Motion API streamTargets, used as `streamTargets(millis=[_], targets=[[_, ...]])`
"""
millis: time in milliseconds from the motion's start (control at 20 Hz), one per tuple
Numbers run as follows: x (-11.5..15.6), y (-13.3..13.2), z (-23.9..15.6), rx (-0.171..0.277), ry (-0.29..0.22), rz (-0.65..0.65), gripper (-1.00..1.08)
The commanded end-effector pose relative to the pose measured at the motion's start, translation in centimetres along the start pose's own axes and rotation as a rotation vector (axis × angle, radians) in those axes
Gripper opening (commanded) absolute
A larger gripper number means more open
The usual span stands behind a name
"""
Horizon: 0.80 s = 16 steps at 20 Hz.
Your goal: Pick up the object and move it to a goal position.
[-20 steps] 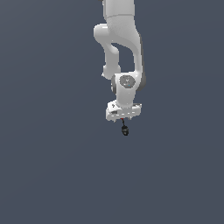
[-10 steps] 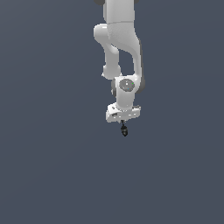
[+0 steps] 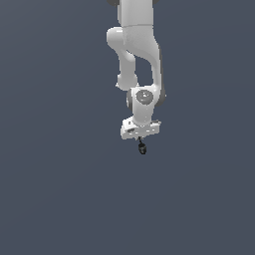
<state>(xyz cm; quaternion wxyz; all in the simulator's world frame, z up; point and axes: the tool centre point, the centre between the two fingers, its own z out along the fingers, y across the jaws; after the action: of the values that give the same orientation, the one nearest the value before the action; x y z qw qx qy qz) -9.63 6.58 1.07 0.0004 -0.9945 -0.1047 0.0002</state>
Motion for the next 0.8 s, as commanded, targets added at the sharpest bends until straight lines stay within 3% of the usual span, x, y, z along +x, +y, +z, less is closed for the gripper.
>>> streamTargets(millis=[0, 300, 750], targets=[[0.1, 0.2, -0.1, 0.0, 0.0, -0.001, -1.0], [1.0, 2.6, -0.7, 0.0, 0.0, -0.001, -1.0], [3.8, 10.0, -2.8, 0.0, 0.0, 0.001, -1.0]])
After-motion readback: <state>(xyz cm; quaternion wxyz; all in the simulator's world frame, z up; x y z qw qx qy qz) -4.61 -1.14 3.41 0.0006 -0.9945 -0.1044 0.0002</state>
